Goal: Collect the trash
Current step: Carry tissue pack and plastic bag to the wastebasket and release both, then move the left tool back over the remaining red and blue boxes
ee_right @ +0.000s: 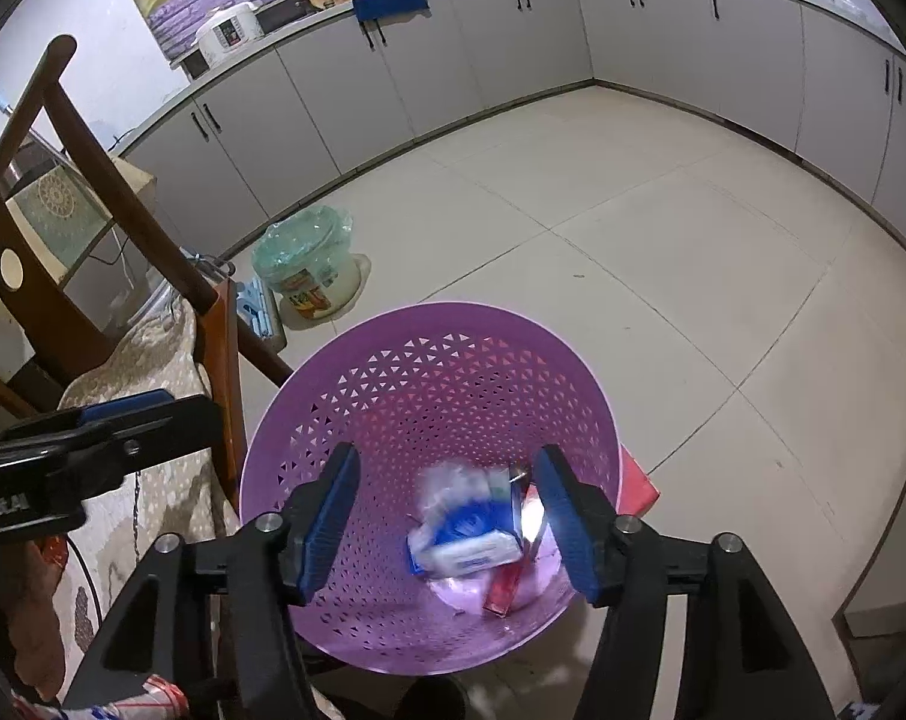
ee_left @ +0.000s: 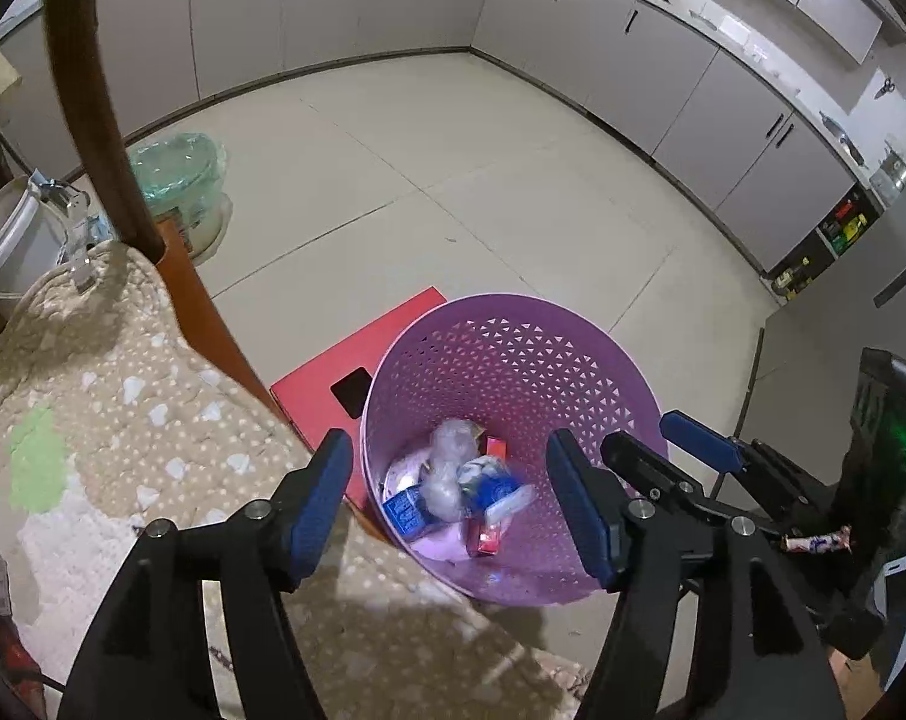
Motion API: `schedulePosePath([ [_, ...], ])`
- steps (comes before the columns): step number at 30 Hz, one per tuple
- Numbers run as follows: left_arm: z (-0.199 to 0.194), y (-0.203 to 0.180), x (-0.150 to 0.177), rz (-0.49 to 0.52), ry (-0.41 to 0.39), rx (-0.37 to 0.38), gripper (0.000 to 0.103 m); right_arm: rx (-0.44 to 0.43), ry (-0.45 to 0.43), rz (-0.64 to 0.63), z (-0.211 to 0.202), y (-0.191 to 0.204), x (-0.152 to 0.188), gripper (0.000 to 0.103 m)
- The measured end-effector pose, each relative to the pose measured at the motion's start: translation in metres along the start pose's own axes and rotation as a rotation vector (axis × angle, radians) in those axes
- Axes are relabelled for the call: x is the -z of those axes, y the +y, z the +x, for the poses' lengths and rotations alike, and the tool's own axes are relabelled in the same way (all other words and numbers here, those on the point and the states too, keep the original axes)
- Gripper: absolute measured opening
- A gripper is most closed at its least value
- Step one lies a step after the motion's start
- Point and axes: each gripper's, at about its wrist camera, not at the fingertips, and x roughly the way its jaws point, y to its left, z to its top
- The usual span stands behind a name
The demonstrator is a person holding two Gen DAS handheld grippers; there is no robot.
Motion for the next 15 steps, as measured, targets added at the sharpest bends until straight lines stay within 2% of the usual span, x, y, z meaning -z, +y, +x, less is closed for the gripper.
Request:
schedulePosePath([
  [3, -0.012, 0.004, 0.007, -0.010, -0.014, -0.014, 0.068, 0.002, 0.001, 0.009, -0.004, -0.002, 0.002, 0.067],
  [9, -0.041, 0.001, 0.032, 0.030, -0.034, -0.112, 0.068, 0.006, -0.006, -0.003, -0.015, 0.009, 0.004, 0.069],
  [15, -0.072, 0.011, 0.059, 0.044, -0.062, -0.175, 0.070, -0.006, -0.016, -0.011, -0.030, 0.029, 0.013, 0.071],
])
